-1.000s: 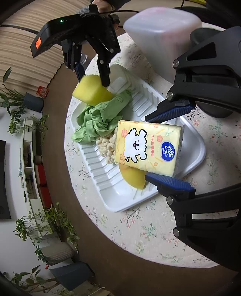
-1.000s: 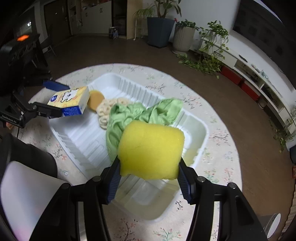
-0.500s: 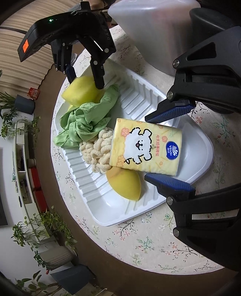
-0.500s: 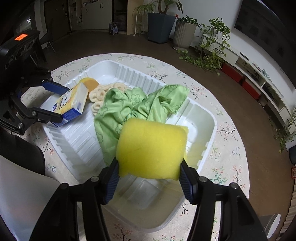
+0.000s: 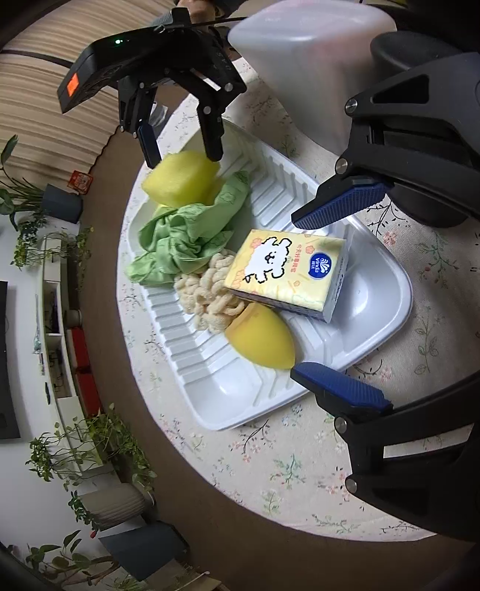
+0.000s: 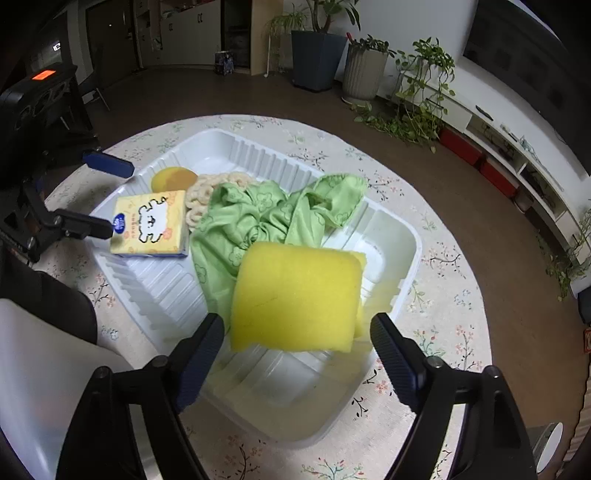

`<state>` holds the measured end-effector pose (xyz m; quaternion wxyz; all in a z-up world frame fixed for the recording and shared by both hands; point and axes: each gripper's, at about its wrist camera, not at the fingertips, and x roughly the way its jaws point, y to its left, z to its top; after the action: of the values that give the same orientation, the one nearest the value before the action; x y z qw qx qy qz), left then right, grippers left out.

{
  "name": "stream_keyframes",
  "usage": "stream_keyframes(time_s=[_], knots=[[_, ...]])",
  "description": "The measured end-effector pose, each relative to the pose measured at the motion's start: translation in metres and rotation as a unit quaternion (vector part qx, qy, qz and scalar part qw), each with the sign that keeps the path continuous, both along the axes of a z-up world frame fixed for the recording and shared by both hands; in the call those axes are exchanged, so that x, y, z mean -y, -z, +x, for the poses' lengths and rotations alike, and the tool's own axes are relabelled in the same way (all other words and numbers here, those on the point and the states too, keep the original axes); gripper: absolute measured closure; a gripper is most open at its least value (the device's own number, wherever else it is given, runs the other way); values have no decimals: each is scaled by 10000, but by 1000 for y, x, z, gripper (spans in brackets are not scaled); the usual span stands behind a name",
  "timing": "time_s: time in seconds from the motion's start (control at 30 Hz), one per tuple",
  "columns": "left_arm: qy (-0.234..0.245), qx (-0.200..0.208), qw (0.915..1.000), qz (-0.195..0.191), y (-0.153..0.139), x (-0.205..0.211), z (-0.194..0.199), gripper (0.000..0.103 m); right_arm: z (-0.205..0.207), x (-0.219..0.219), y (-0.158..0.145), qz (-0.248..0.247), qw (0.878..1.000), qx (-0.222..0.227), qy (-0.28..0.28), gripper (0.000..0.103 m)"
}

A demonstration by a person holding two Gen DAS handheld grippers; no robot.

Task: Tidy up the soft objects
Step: 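Carry the tissue pack and sponge to the white tray and open both tools, then withdraw both tools from the tray toward the remaining items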

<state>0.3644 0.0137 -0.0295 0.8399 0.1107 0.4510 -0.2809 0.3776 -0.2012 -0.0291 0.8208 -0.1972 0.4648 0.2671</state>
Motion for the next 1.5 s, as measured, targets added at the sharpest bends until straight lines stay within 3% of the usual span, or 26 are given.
stream_keyframes(time_s=[0.3, 0.37, 0.67, 1.1, 1.3, 1.5], knots=[[-340, 294, 9983, -369, -26, -28, -16, 20, -15, 30, -25, 340, 9987, 172, 333, 1], [-568, 439, 9962, -493, -34, -41, -26, 0, -22, 43, -32, 469, 9970, 272, 553, 0], [-1158, 761, 9880, -676, -60, -76, -68, 0, -68, 89, -57, 791, 9875, 579, 1232, 0], [-1443, 1215, 9788, -800, -80, -88, -154, 0, -145, 100, -90, 1219, 9765, 1027, 1450, 0], [-1447, 1058, 9808, -764, -61, -83, -209, 0, -204, 74, -75, 1574, 9743, 1000, 1264, 0], [-1506, 771, 9822, -817, -38, -79, -259, 0, -267, 36, -42, 1997, 9701, 628, 1230, 0]])
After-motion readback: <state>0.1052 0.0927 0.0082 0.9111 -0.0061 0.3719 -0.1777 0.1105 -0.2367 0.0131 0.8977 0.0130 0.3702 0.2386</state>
